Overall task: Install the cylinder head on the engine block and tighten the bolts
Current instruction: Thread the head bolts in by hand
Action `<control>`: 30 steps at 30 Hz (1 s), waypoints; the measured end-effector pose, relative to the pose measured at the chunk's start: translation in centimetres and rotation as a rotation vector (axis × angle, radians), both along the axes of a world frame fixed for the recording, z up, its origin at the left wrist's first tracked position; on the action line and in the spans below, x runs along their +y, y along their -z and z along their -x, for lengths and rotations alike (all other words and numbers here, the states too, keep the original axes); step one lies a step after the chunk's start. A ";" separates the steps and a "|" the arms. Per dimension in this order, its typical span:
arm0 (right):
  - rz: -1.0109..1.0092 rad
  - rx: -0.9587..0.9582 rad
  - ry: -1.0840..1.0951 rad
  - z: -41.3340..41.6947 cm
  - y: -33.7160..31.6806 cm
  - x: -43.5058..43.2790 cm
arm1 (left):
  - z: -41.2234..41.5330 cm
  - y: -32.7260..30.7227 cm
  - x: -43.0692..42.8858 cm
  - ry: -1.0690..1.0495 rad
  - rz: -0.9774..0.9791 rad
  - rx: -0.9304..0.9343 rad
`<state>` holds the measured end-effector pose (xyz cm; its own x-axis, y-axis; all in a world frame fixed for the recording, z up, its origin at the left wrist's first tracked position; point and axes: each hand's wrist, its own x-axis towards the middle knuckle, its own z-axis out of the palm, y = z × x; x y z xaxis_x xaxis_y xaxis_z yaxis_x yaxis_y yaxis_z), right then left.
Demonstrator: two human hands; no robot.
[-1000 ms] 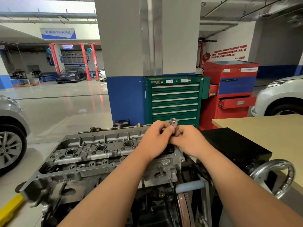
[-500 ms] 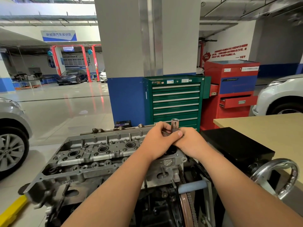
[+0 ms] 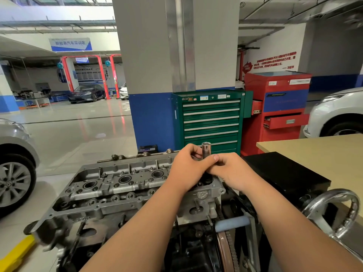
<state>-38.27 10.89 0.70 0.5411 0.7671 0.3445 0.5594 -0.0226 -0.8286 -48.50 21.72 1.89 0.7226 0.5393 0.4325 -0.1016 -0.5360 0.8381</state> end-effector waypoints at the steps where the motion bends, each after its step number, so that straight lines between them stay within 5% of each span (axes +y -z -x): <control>1: -0.010 -0.004 0.020 0.0 0.2 0.1 | -0.2 0.0 -0.1 -0.020 -0.014 -0.007; 26: 0.114 -0.152 0.036 0.1 -1.3 -0.2 | -0.8 -0.1 -0.1 0.053 0.009 -0.051; 30: 0.008 0.057 -0.012 -1.4 -3.5 -1.3 | -0.2 0.0 -0.1 0.083 -0.016 -0.011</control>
<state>-36.89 9.57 4.24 0.5506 0.7763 0.3069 0.5114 -0.0231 -0.8590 -48.31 21.64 1.89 0.7597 0.4704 0.4489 -0.1555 -0.5389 0.8279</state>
